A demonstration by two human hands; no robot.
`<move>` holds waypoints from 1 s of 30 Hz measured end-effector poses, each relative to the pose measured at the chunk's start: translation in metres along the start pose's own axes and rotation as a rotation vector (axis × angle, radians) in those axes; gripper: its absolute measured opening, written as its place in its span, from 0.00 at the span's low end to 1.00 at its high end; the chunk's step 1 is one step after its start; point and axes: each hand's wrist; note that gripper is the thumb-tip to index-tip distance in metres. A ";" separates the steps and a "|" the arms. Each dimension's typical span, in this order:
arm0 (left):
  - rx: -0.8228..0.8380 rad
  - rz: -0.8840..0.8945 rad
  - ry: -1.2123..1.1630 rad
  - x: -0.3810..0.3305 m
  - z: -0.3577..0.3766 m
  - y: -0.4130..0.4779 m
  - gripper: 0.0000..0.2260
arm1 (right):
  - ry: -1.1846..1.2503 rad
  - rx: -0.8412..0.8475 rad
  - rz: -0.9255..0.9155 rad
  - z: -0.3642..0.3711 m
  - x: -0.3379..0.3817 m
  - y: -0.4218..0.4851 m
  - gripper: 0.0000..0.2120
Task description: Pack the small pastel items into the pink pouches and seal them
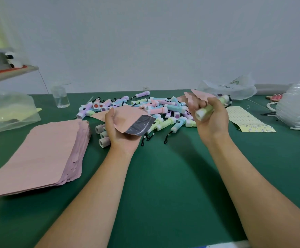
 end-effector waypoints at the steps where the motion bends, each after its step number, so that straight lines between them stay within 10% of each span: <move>1: -0.001 0.001 0.001 0.000 0.000 0.000 0.22 | -0.047 -0.014 -0.001 0.001 0.000 -0.001 0.05; 14: -0.030 0.006 -0.015 -0.002 0.001 0.001 0.21 | -0.411 0.265 0.125 0.010 -0.014 -0.011 0.33; 30: -0.013 -0.012 0.014 -0.002 0.001 0.001 0.20 | -0.599 0.001 0.144 0.012 -0.009 -0.016 0.22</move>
Point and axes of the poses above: each hand's wrist, its own y-axis towards the middle knuckle, its own z-axis out of the palm, x = y × z, and after that the axes turned 8 degrees about z, right-handed
